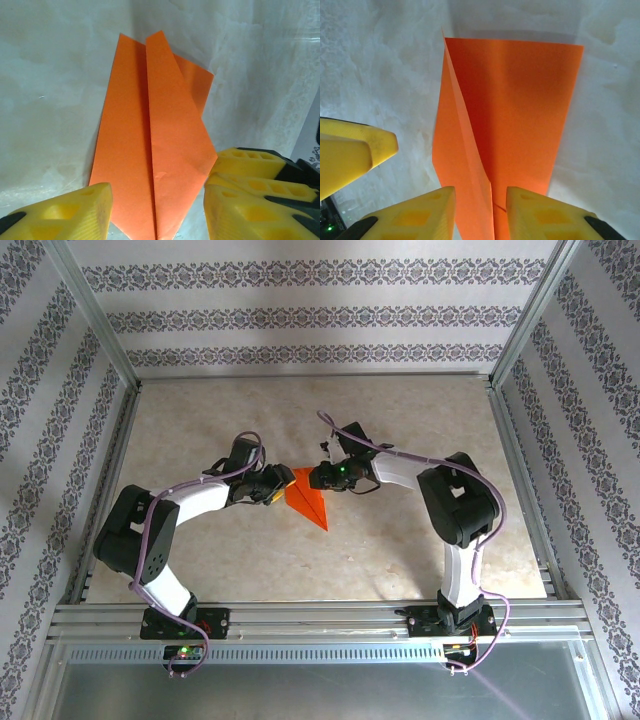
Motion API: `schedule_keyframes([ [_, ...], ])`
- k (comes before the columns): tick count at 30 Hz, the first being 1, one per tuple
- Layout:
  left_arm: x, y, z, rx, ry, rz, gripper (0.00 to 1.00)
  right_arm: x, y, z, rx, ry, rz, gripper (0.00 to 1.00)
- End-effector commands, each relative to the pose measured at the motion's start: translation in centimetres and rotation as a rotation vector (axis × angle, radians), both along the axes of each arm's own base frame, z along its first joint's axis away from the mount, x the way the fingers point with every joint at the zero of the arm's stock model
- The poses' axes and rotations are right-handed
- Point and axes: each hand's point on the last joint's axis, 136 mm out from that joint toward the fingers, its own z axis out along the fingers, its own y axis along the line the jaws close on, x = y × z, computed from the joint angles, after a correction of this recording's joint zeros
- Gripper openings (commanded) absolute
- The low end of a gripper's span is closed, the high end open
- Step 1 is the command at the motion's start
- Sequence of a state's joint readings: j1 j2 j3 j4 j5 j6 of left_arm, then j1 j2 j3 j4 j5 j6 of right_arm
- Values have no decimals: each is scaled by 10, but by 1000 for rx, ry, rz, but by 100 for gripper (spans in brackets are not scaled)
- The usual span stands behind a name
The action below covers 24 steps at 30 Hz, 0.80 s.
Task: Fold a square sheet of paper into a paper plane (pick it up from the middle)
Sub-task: Turn over the paper at the center of the table.
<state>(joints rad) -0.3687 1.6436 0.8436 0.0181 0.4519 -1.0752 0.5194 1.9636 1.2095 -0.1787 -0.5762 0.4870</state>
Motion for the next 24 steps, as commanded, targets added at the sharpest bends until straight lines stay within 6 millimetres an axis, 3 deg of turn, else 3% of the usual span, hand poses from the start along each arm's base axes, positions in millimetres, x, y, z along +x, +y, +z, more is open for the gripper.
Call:
schedule_keyframes([
  [1,8,3,7,-37,-28,31,52,0,11,2,41,0,52,29],
  [5,9,8,11,-53,-39,39,53,-1,14,3,61,3,68,19],
  [8,11,11,20,-78,-69,30,56,2,15,15,103,-26,69,9],
  [12,11,2,46,-132,-181,-59,63,8,17,50,213,-80,59,7],
  [17,7,-9,93,-207,-363,-153,81,16,17,101,402,-110,28,7],
  [20,3,-11,112,-226,-430,-167,89,18,17,124,484,-110,15,7],
  [24,3,-18,130,-273,-488,-178,92,20,17,148,557,-104,1,7],
])
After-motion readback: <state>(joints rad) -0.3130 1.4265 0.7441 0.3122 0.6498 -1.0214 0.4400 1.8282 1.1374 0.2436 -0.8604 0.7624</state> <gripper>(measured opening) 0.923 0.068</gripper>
